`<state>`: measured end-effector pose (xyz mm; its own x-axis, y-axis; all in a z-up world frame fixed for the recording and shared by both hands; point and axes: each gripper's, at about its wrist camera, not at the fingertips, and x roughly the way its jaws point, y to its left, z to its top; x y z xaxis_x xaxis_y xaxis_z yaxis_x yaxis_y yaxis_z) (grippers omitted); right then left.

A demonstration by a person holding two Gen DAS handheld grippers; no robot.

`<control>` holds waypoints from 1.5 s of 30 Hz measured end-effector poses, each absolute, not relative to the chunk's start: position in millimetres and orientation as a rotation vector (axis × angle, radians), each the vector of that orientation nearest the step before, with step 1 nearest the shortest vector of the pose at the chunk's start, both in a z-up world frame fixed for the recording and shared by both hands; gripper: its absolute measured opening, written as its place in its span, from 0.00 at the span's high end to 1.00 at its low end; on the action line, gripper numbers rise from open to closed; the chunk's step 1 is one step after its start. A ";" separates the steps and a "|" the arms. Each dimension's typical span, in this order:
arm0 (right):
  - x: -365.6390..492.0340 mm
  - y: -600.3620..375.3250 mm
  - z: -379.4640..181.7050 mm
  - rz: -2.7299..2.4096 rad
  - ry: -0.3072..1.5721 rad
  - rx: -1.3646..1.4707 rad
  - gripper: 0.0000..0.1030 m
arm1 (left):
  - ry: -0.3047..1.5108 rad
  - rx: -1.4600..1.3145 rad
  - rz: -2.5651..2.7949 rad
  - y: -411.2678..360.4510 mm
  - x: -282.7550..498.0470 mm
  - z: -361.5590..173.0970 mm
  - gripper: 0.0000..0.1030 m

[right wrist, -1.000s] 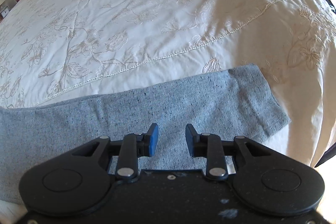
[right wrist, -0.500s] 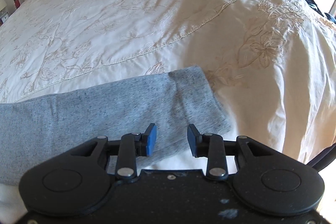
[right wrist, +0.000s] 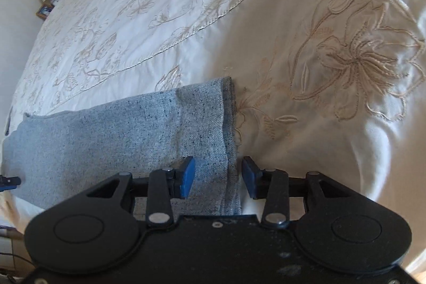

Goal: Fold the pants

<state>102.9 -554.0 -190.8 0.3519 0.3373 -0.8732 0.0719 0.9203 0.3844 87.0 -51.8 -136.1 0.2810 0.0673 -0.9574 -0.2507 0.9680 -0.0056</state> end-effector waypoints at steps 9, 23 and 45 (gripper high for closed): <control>143.6 -552.8 -212.0 0.173 1.202 0.531 0.58 | 1.268 -0.017 -0.006 -147.7 127.3 -141.2 0.55; 111.0 -535.8 -137.8 0.235 1.093 0.507 0.91 | 1.274 0.180 -0.046 -214.6 227.0 -192.7 0.56; 112.9 -476.9 -59.3 0.144 1.133 0.531 0.91 | 1.259 0.067 -0.177 -167.6 133.1 -169.2 0.56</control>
